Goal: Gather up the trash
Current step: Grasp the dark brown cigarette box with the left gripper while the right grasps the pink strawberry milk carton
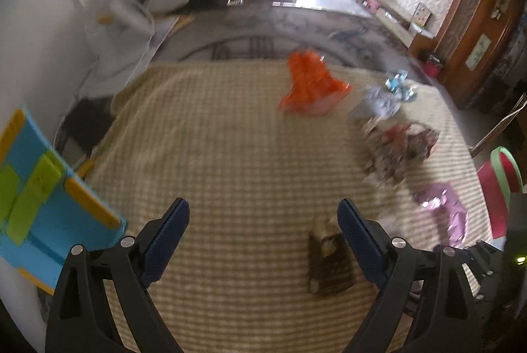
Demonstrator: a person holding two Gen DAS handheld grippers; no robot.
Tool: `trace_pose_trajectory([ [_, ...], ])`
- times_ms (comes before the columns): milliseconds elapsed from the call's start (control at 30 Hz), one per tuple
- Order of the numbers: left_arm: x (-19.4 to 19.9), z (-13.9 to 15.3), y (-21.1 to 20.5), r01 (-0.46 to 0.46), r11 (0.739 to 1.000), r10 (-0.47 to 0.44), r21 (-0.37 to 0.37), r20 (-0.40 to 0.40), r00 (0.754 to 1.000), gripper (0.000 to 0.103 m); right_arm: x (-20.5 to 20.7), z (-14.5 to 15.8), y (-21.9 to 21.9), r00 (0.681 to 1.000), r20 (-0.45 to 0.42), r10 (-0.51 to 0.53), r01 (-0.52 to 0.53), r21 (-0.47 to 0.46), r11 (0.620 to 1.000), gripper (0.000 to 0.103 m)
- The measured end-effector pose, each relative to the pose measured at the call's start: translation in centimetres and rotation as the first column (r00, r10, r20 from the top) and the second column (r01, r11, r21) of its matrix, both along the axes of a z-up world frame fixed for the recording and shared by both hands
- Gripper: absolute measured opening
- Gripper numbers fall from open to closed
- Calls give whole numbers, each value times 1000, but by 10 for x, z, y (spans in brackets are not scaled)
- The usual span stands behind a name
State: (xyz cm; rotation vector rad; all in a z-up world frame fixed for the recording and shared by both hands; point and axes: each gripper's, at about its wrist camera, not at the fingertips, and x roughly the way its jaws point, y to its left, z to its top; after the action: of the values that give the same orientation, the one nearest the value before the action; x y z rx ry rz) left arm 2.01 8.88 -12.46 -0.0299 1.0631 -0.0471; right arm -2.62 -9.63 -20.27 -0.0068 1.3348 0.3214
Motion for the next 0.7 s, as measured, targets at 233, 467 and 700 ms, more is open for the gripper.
trace_pose_trajectory([
  [233, -13, -31, -18, 72, 997, -72, -12, -81, 994, 87, 5, 10, -10, 999, 27, -26, 25, 52, 998, 69],
  [467, -7, -71, -52, 169, 986, -167, 0, -168, 971, 77, 8, 48, -50, 981, 122, -153, 145, 71, 987, 70],
  [700, -1, -81, -69, 196, 978, -206, -71, -194, 959, 52, -2, 66, -72, 961, 154, -230, 216, 101, 971, 71],
])
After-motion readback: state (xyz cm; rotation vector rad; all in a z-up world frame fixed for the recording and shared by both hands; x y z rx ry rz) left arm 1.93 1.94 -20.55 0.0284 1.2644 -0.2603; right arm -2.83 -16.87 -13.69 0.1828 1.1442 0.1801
